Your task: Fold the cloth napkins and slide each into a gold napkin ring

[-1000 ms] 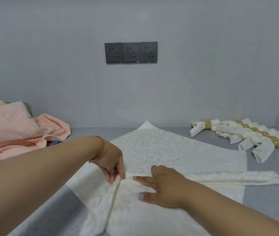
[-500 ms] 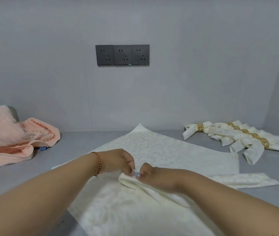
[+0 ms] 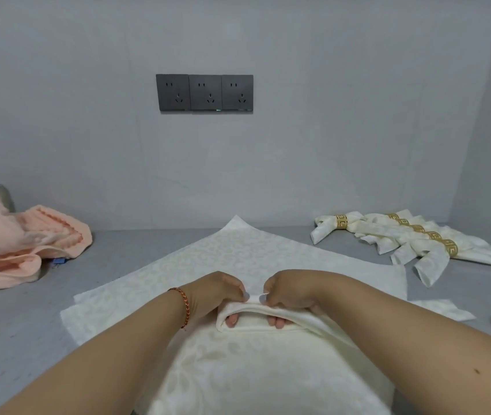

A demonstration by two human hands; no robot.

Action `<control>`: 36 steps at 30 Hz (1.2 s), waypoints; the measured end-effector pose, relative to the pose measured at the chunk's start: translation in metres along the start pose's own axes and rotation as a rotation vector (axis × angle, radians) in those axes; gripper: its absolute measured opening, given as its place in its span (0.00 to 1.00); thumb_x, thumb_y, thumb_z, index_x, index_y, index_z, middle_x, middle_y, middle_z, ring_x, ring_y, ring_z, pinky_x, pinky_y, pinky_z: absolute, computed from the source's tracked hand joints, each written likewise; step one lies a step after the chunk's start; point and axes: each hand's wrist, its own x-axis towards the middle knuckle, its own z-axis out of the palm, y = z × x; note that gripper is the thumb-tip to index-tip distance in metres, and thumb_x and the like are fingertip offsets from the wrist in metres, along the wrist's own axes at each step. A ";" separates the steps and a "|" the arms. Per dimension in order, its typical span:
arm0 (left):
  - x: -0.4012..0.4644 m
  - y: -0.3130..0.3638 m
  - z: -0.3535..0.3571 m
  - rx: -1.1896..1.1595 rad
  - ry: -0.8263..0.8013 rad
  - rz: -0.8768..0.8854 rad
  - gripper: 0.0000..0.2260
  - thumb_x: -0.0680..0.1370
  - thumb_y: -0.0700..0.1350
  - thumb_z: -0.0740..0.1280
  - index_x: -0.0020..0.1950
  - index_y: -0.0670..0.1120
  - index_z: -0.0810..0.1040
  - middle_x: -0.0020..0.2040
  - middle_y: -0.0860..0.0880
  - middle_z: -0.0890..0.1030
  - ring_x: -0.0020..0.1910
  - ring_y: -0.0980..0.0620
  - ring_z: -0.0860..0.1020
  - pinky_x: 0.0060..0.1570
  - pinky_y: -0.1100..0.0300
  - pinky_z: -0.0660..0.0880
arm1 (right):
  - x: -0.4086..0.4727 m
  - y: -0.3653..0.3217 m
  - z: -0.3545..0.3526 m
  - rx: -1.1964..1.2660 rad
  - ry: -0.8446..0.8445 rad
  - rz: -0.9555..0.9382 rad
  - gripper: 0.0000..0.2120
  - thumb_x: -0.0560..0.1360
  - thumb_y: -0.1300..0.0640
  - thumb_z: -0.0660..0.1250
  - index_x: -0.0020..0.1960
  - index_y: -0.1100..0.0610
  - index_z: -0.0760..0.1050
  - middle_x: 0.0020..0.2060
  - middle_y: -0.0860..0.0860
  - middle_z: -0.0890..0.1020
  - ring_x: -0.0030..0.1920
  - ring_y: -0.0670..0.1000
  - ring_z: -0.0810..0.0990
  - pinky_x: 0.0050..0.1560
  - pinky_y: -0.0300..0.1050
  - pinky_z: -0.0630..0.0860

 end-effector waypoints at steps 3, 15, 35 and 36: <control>0.003 0.001 0.003 0.101 -0.018 -0.027 0.05 0.75 0.39 0.67 0.40 0.41 0.78 0.33 0.40 0.79 0.26 0.50 0.76 0.37 0.59 0.74 | -0.007 0.002 -0.005 -0.263 0.015 0.071 0.15 0.83 0.53 0.53 0.46 0.60 0.73 0.51 0.57 0.80 0.40 0.51 0.76 0.37 0.35 0.70; 0.004 0.024 0.020 0.630 -0.050 -0.039 0.06 0.77 0.44 0.63 0.42 0.51 0.77 0.30 0.52 0.78 0.29 0.58 0.73 0.40 0.63 0.71 | -0.006 0.019 0.004 -0.457 0.147 -0.003 0.21 0.79 0.42 0.56 0.60 0.57 0.75 0.55 0.52 0.78 0.53 0.52 0.73 0.53 0.46 0.68; -0.055 -0.006 0.069 1.227 0.300 0.376 0.29 0.74 0.44 0.50 0.78 0.46 0.58 0.78 0.48 0.60 0.75 0.53 0.62 0.74 0.62 0.51 | -0.005 0.025 0.005 -0.316 0.127 -0.031 0.15 0.76 0.55 0.62 0.31 0.54 0.65 0.32 0.49 0.69 0.35 0.51 0.67 0.35 0.43 0.62; -0.054 -0.006 0.068 1.251 0.325 0.416 0.30 0.73 0.44 0.50 0.76 0.45 0.62 0.75 0.46 0.66 0.73 0.53 0.67 0.73 0.61 0.56 | -0.004 0.025 0.005 -0.327 0.116 -0.030 0.15 0.76 0.54 0.62 0.32 0.54 0.66 0.33 0.49 0.70 0.36 0.51 0.68 0.37 0.43 0.63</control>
